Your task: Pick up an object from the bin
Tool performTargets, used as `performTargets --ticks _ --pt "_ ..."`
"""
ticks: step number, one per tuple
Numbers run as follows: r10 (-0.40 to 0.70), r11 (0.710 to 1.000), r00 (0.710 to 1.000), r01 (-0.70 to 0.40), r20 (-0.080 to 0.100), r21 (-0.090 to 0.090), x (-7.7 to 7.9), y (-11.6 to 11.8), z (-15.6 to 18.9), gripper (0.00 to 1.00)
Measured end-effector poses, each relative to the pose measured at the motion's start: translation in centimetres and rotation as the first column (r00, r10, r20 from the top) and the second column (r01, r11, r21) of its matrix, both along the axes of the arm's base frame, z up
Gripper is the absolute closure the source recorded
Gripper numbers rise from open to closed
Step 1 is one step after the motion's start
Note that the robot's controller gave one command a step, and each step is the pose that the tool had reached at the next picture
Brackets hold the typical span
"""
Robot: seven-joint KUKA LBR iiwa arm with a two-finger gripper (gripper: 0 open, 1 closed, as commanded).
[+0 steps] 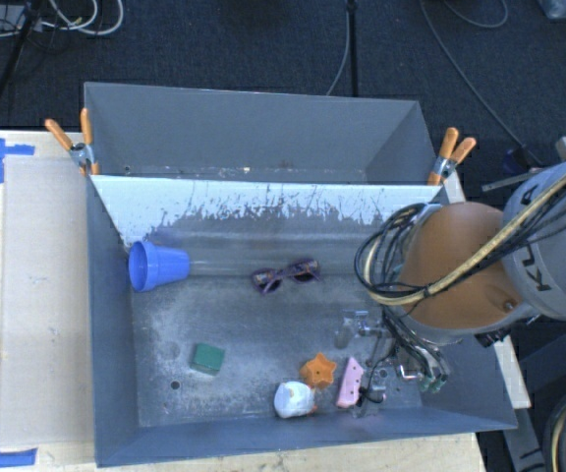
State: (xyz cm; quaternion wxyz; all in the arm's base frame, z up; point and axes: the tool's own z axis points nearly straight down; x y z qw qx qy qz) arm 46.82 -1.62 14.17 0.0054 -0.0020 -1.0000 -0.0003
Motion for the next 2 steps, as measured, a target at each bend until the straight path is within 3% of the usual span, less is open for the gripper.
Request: performTargets --ticks 1,2 --pt "0.001 1.0 1.0 -0.001 0.007 0.0 0.2 0.0 0.4 0.0" --pt "0.172 0.985 0.985 -0.172 0.011 -0.002 1.0 1.6 -2.1 0.0"
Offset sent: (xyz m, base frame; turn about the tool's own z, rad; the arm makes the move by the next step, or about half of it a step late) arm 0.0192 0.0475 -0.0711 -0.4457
